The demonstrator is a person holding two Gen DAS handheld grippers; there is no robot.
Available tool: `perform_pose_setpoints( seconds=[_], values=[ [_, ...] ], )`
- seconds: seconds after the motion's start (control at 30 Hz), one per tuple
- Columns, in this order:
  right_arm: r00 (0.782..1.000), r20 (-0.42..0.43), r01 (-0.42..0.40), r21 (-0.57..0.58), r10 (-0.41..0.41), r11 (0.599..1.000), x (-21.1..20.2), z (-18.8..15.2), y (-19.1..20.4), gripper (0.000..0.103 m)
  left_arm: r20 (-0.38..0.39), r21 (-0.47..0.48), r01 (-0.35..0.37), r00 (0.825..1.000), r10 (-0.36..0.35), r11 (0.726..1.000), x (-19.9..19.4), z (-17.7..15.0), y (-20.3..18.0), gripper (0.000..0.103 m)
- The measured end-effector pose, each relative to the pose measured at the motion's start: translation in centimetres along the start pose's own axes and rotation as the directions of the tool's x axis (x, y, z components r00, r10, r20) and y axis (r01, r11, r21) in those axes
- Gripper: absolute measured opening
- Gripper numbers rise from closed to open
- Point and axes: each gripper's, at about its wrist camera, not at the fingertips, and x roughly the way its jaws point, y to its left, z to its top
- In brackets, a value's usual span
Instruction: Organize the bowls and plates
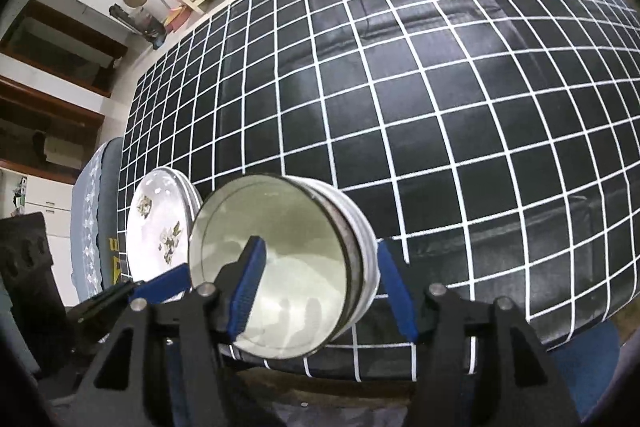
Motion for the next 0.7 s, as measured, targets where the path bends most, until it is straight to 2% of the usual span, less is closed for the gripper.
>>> perform_pose_setpoints(
  seconds=[0.13, 0.3, 0.4, 0.5, 0.57, 0.7],
  values=[
    [0.999, -0.032, -0.029, 0.02, 0.03, 0.999, 1.1, 0.3, -0.6, 0.063, -0.033, -0.006, 0.004, 0.999, -0.004, 1.0, 1.6, 0.3, 0.2, 0.049],
    [1.0, -0.016, 0.005, -0.011, -0.005, 1.0, 1.7, 0.5, -0.2, 0.064, -0.031, 0.007, -0.028, 0.999, 0.028, 1.0, 3.1, 0.6, -0.1, 0.05],
    [0.999, -0.051, 0.006, -0.016, -0.007, 1.0, 2.7, 0.5, -0.6, 0.064, -0.034, 0.033, -0.055, 0.998, 0.057, 0.998, 3.6, 0.8, -0.2, 0.051],
    [0.998, -0.066, 0.005, 0.001, -0.005, 1.0, 3.4, 0.3, -1.4, 0.064, -0.076, 0.032, -0.043, 0.996, 0.045, 0.999, 4.5, 0.6, 0.5, 0.05],
    [0.997, -0.082, -0.008, 0.019, 0.009, 1.0, 3.9, 0.2, -1.8, 0.064, -0.094, 0.029, -0.062, 0.993, 0.065, 0.998, 5.4, 0.4, 1.0, 0.051],
    [0.995, -0.084, -0.042, 0.021, 0.044, 0.999, 4.1, 0.1, -2.0, 0.064, -0.099, 0.008, -0.02, 0.995, 0.021, 1.0, 6.1, 0.1, 1.6, 0.053]
  ],
)
